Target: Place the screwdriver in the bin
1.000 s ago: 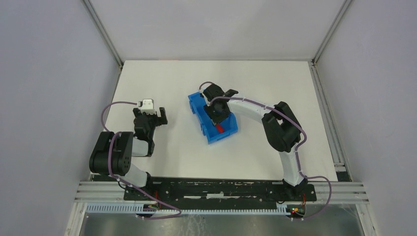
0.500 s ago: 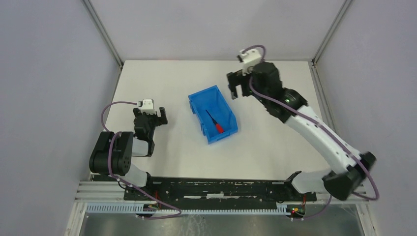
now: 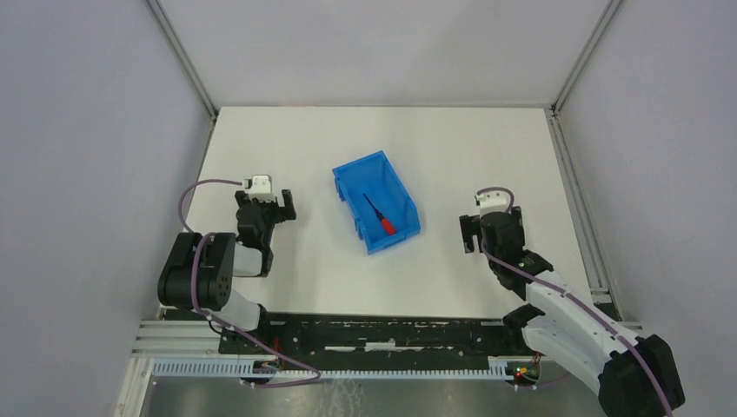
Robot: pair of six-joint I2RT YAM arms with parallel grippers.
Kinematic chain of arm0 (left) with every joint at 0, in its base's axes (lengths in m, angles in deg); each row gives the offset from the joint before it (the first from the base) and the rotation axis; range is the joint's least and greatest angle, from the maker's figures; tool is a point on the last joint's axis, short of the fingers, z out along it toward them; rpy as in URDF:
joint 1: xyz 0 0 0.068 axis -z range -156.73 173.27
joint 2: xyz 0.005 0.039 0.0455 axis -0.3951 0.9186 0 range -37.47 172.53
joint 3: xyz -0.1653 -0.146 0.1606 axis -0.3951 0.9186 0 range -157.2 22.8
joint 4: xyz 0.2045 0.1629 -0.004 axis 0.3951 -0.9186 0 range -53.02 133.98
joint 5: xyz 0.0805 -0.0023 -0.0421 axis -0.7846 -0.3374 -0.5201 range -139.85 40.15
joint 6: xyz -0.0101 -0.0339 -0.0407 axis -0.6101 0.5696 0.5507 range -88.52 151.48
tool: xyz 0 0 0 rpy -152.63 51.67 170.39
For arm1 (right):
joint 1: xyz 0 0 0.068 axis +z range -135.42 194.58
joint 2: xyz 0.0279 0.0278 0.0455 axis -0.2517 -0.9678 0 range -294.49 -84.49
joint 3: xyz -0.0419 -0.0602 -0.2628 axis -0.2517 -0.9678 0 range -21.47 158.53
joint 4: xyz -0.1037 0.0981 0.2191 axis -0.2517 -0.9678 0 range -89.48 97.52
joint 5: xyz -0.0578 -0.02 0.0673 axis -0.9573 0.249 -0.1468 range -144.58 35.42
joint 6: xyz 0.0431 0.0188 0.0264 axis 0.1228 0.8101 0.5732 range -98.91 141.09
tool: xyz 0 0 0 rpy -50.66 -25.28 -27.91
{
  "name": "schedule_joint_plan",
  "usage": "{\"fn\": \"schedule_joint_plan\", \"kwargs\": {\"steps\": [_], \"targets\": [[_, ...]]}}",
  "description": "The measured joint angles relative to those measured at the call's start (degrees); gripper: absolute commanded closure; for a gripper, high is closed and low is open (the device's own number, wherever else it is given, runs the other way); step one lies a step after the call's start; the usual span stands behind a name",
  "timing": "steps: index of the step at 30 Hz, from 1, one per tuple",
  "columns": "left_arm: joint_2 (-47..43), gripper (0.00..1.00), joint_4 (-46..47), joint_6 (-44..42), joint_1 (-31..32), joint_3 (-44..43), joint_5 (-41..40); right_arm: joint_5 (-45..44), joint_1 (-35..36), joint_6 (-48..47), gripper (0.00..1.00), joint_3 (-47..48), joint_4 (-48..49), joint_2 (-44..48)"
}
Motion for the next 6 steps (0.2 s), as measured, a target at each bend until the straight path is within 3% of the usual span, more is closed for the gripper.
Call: {"fn": "schedule_joint_plan", "kwargs": {"steps": [6], "targets": [[0.00, 0.00, 0.00, 0.00, 0.00, 0.00, 0.00, -0.26, 0.00, 1.05, 0.02, -7.43, 6.08, 3.21]]}}
